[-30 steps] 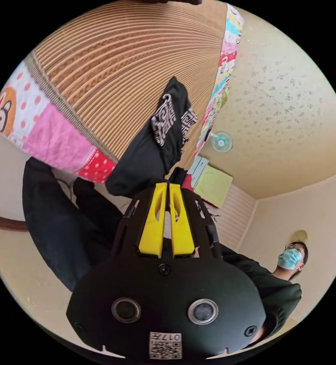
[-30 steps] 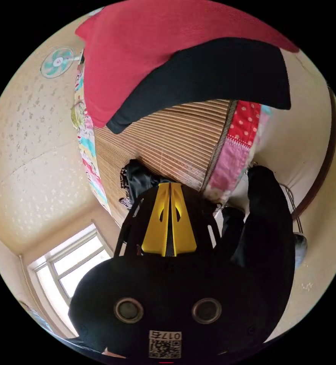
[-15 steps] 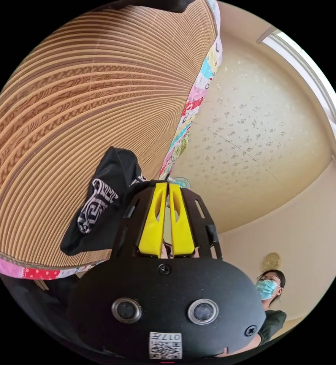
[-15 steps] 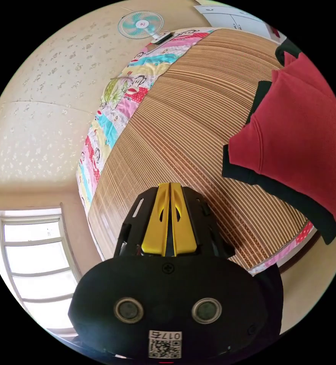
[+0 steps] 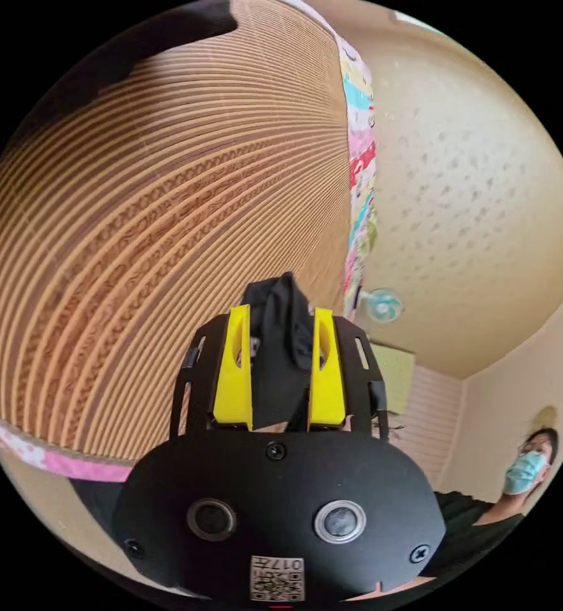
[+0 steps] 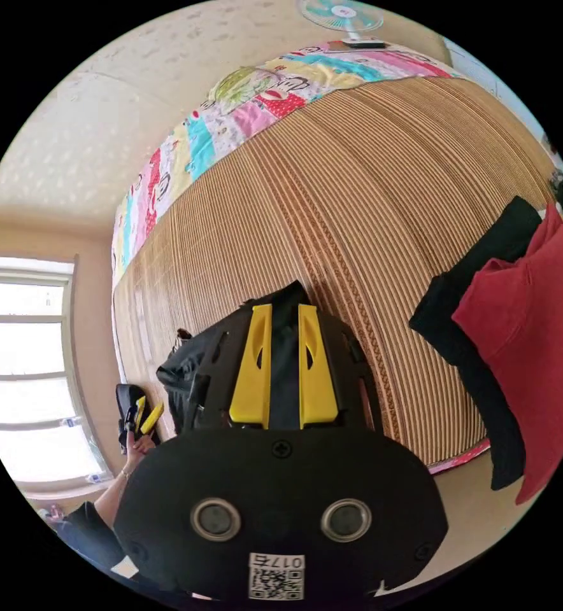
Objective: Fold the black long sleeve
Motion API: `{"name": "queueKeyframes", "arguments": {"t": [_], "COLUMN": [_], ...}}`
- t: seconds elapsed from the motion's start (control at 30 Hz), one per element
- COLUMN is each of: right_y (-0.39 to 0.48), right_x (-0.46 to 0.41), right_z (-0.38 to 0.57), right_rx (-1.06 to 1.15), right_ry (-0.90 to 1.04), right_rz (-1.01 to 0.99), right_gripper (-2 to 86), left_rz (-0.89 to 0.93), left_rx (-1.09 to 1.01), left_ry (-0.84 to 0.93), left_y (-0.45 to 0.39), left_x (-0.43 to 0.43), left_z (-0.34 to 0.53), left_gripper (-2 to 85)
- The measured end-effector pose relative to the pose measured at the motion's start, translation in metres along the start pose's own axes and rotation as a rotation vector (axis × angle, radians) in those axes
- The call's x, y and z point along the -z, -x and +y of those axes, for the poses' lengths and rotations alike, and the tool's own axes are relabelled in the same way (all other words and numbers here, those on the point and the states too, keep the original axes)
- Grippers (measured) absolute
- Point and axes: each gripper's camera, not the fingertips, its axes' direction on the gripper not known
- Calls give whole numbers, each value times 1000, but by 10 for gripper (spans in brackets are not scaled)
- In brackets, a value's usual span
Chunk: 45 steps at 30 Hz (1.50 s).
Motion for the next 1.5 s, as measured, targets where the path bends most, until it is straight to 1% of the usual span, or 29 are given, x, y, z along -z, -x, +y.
{"name": "queueKeyframes", "arguments": {"t": [0.03,0.13,0.2,0.27,0.37,0.5,0.57,0.6,0.67,0.7,0.77,0.8,0.87,0.9,0.93,0.97,1.03,1.1,1.13,1.17,1.2,1.23,1.27,1.3,1.33,1.37,1.4,1.47,1.5], "right_y": [13,55,84,123,166,203,226,232,256,262,288,294,313,316,320,320,310,291,270,242,226,190,148,125,79,33,10,-69,-86], "right_x": [-13,-53,-74,-103,-146,-191,-219,-226,-251,-256,-273,-275,-281,-281,-277,-267,-244,-209,-178,-143,-125,-88,-54,-37,-10,12,21,51,55], "right_z": [11,46,73,104,124,116,107,107,106,107,115,117,129,132,136,136,128,111,97,81,73,59,46,40,29,19,15,6,5], "right_rx": [79,249,341,443,535,540,508,505,525,534,621,652,795,834,905,953,970,957,933,910,900,886,868,851,795,722,685,544,513], "right_ry": [54,208,264,338,435,522,607,629,720,740,828,840,849,846,827,794,767,722,668,614,585,523,456,419,356,313,297,221,214], "right_rz": [14,42,6,-59,-124,-199,-190,-174,-69,-29,152,195,404,452,519,540,507,376,254,105,30,-116,-242,-291,-352,-387,-395,-342,-316], "right_gripper": [72,76,77,80,90,126,180,191,229,231,236,236,208,193,161,125,90,73,61,52,48,42,38,36,32,30,29,25,25], "left_rz": [-74,-107,-145,-175,-190,-123,-126,-110,-72,-75,-99,-121,-151,-172,-189,-193,-191,-139,-56,-14,58,107,121,125,99,80,53,37,27], "left_rx": [-25,-55,-62,-81,-68,-43,-82,-115,-162,-196,-255,-288,-336,-367,-392,-404,-460,-528,-562,-564,-555,-540,-530,-514,-502,-494,-476,-452,-438], "left_ry": [54,180,235,269,284,287,272,265,248,230,198,179,161,153,151,152,156,140,149,160,186,213,224,236,243,246,254,276,293], "left_y": [2,13,21,30,48,73,69,63,51,40,22,12,0,-6,-11,-13,-23,-31,-33,-32,-27,-19,-14,-4,7,13,23,38,46], "left_x": [-7,-31,-47,-62,-78,-90,-89,-88,-85,-82,-76,-74,-74,-75,-78,-79,-83,-80,-78,-77,-77,-79,-81,-84,-90,-93,-101,-118,-131], "left_z": [14,50,66,76,76,74,80,84,92,98,108,113,119,122,124,125,131,139,142,143,143,143,143,144,145,145,146,145,144], "left_gripper": [155,162,160,143,95,24,10,6,1,-1,-2,-3,-3,-1,1,3,14,39,49,53,69,86,95,106,112,112,114,121,123]}}
